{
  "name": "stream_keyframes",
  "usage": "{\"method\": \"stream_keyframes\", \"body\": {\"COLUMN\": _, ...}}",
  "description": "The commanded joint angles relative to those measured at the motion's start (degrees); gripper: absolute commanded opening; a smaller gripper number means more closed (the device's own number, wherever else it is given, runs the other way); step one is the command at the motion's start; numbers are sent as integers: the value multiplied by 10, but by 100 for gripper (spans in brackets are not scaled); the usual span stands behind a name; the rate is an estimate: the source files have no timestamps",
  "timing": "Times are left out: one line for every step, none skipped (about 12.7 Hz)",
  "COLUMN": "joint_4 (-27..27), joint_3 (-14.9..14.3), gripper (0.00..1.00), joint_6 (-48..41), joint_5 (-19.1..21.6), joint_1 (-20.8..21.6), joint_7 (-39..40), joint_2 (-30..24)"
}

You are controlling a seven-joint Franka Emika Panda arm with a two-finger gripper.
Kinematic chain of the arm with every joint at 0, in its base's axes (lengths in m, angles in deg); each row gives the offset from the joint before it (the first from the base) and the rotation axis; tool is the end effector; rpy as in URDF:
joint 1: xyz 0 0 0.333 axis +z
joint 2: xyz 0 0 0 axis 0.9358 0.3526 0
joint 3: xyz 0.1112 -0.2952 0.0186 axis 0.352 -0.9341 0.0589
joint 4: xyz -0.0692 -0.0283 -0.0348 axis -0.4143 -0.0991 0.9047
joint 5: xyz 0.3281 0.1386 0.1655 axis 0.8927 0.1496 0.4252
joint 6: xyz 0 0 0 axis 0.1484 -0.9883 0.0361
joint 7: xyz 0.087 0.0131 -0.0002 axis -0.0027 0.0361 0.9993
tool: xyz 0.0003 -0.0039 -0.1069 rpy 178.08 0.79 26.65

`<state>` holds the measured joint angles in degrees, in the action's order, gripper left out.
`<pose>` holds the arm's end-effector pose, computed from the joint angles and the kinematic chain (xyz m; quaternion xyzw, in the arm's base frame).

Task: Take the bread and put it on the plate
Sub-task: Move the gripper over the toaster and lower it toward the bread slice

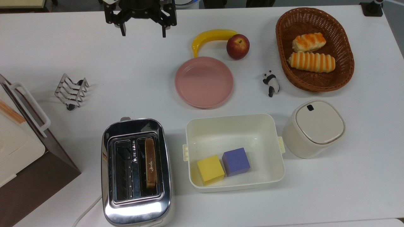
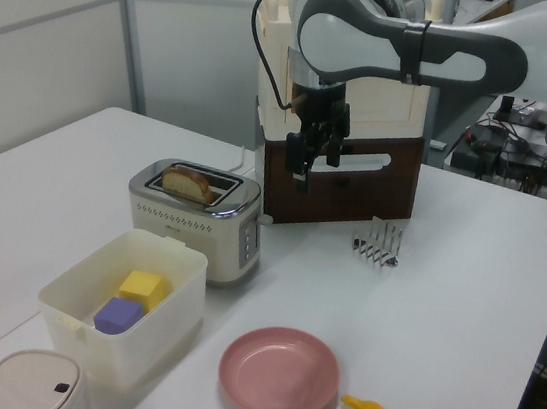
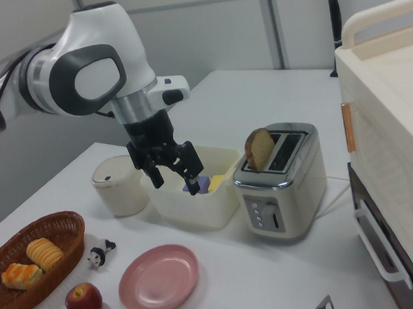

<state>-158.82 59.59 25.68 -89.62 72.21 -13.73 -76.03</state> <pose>0.6105 -0.0284 0.5977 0.9990 0.0172 -0.0070 0.0396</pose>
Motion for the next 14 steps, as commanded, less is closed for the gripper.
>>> {"method": "stream_keyframes", "body": {"joint_4": -19, "joint_3": -3, "gripper": 100, "joint_6": 2, "joint_5": 23, "joint_1": -20, "joint_7": 52, "joint_2": -22}}
{"method": "stream_keyframes", "body": {"joint_4": -20, "joint_3": 0, "gripper": 100, "joint_6": 2, "joint_5": 24, "joint_1": -18, "joint_7": 53, "joint_2": -22}}
{"method": "stream_keyframes", "body": {"joint_4": -20, "joint_3": 0, "gripper": 100, "joint_6": 3, "joint_5": 24, "joint_1": -17, "joint_7": 53, "joint_2": -19}}
{"method": "stream_keyframes", "body": {"joint_4": -20, "joint_3": 0, "gripper": 100, "joint_6": 8, "joint_5": 24, "joint_1": -18, "joint_7": 54, "joint_2": -18}}
{"method": "stream_keyframes", "body": {"joint_4": -20, "joint_3": 0, "gripper": 100, "joint_6": 17, "joint_5": 26, "joint_1": -18, "joint_7": 52, "joint_2": -16}}
{"method": "stream_keyframes", "body": {"joint_4": -20, "joint_3": 0, "gripper": 100, "joint_6": 30, "joint_5": 34, "joint_1": -18, "joint_7": 52, "joint_2": -12}}
{"method": "stream_keyframes", "body": {"joint_4": -20, "joint_3": 0, "gripper": 100, "joint_6": 58, "joint_5": 40, "joint_1": -19, "joint_7": 51, "joint_2": -4}}
{"method": "stream_keyframes", "body": {"joint_4": -21, "joint_3": 0, "gripper": 100, "joint_6": 91, "joint_5": 47, "joint_1": -20, "joint_7": 51, "joint_2": 5}}
{"method": "stream_keyframes", "body": {"joint_4": -21, "joint_3": 0, "gripper": 100, "joint_6": 118, "joint_5": 57, "joint_1": -20, "joint_7": 50, "joint_2": 16}}
{"method": "stream_keyframes", "body": {"joint_4": -21, "joint_3": 0, "gripper": 100, "joint_6": 143, "joint_5": 57, "joint_1": -20, "joint_7": 54, "joint_2": 26}}
{"method": "stream_keyframes", "body": {"joint_4": -21, "joint_3": 0, "gripper": 100, "joint_6": 176, "joint_5": 58, "joint_1": -20, "joint_7": 55, "joint_2": 35}}
{"method": "stream_keyframes", "body": {"joint_4": -20, "joint_3": 0, "gripper": 100, "joint_6": 203, "joint_5": 57, "joint_1": -19, "joint_7": 54, "joint_2": 44}}
{"method": "stream_keyframes", "body": {"joint_4": -20, "joint_3": -1, "gripper": 100, "joint_6": 251, "joint_5": 53, "joint_1": -19, "joint_7": 54, "joint_2": 60}}
{"method": "stream_keyframes", "body": {"joint_4": -19, "joint_3": -1, "gripper": 100, "joint_6": 276, "joint_5": 49, "joint_1": -18, "joint_7": 54, "joint_2": 70}}
